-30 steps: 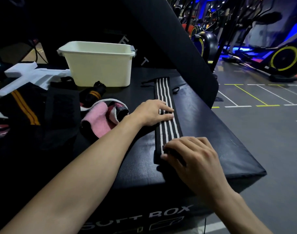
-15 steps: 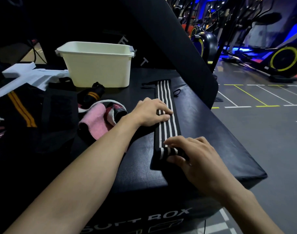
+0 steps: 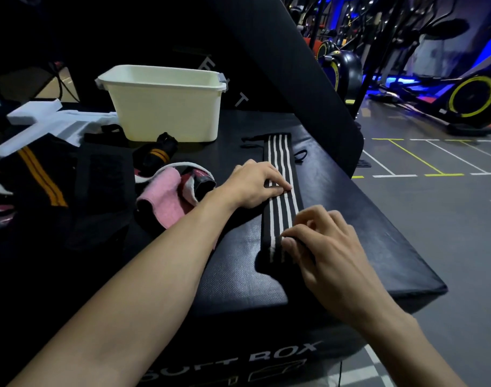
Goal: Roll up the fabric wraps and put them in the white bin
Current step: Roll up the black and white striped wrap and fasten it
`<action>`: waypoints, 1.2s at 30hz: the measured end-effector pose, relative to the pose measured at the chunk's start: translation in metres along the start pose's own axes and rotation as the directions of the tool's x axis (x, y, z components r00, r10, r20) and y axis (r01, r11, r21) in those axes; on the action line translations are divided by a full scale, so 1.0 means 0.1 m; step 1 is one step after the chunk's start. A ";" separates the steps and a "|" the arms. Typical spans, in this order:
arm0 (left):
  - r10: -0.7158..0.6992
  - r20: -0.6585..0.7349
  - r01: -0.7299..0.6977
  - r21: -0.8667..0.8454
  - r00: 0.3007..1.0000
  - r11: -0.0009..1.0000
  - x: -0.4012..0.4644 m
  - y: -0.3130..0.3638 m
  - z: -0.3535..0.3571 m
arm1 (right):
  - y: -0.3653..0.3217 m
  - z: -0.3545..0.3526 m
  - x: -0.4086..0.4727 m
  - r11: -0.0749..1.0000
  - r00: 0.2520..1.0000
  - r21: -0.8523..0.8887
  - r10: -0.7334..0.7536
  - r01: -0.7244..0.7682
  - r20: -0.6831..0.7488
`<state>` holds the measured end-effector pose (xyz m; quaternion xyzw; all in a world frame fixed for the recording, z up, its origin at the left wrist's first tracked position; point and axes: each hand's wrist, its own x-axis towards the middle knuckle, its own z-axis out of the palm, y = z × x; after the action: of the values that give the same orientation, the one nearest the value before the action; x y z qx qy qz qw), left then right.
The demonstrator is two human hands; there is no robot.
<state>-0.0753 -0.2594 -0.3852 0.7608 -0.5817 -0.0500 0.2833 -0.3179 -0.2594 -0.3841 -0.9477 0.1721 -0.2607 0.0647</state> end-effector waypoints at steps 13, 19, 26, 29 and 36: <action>-0.024 -0.030 0.024 0.013 0.999 1.000 0.00 0.00 0.01 | -0.08 0.08 0.16 0.988 0.998 -0.143 0.044 -0.052 -0.053; -0.042 0.003 0.042 0.024 0.999 0.999 -0.01 0.00 -0.02 | -0.08 0.06 0.07 0.982 0.986 -0.179 -0.092 0.066 -0.141; -0.043 0.065 0.042 0.013 0.997 0.999 -0.07 0.03 -0.06 | 0.15 0.03 -0.02 0.998 0.998 0.030 -0.063 0.062 0.026; -0.041 0.047 0.040 0.033 0.998 0.999 -0.06 0.04 -0.06 | 0.14 0.01 0.07 0.999 0.999 0.031 -0.042 0.042 0.029; -0.049 -0.002 0.048 -0.079 0.999 0.996 -0.06 0.03 -0.09 | 0.02 -0.19 0.13 0.997 0.988 -0.028 -0.061 0.066 0.142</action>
<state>-0.0762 -0.2512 -0.3776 0.7630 -0.5601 -0.0784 0.3132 -0.3184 -0.2665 -0.3619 -0.9697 0.1411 -0.1921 0.0528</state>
